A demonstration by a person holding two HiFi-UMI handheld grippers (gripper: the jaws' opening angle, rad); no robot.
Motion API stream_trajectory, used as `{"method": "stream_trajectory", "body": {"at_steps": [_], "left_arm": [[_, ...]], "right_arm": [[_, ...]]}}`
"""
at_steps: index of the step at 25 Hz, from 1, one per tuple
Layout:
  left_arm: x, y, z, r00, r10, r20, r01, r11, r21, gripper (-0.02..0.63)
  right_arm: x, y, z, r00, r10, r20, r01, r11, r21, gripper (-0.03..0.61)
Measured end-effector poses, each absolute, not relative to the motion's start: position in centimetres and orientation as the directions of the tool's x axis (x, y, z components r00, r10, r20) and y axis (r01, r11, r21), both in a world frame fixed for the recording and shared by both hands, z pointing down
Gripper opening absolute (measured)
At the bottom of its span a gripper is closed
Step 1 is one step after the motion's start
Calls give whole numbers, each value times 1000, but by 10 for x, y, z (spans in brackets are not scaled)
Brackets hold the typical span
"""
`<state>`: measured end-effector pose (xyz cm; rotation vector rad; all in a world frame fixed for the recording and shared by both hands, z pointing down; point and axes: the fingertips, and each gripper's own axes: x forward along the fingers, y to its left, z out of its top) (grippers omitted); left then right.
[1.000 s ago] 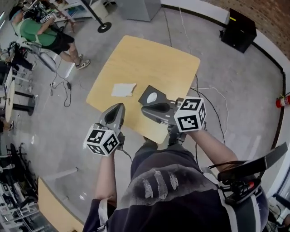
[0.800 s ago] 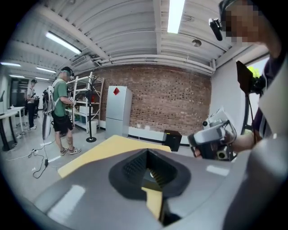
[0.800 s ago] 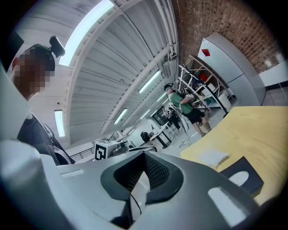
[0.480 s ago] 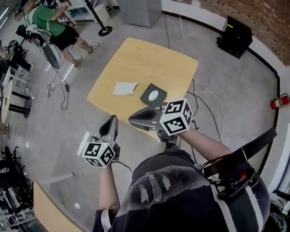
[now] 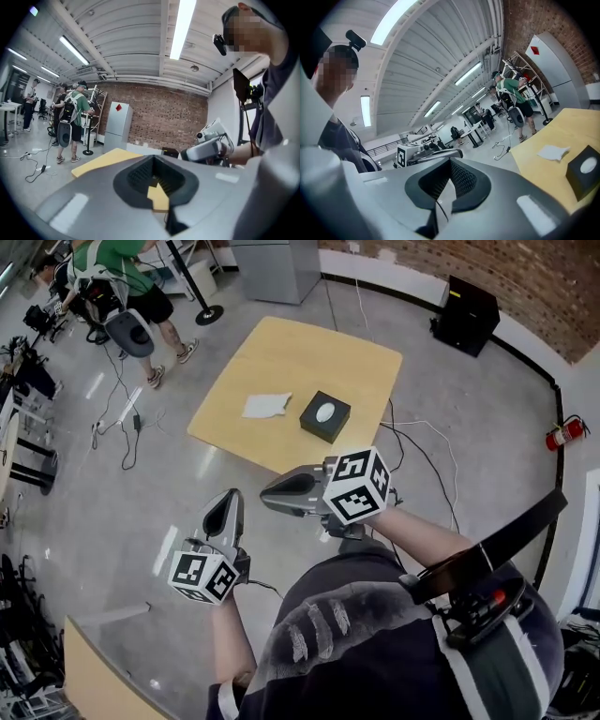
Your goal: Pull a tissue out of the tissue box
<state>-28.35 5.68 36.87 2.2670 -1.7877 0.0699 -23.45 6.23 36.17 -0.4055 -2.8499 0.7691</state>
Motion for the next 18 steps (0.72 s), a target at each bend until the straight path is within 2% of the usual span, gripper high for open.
{"method": "stream_trajectory", "body": {"at_steps": [8, 13, 18], "left_arm": [[-298, 138, 390, 286, -939, 189, -945, -244, 217, 2], [-294, 151, 389, 288, -948, 138, -933, -245, 265, 1], [-294, 159, 391, 270, -951, 154, -946, -232, 225, 0]], "right_arm": [[-260, 134, 369, -959, 257, 124, 165, 854, -493, -2], [-258, 154, 368, -953, 264, 145, 163, 857, -489, -2], [-264, 163, 359, -947, 283, 152, 187, 869, -458, -2]]}}
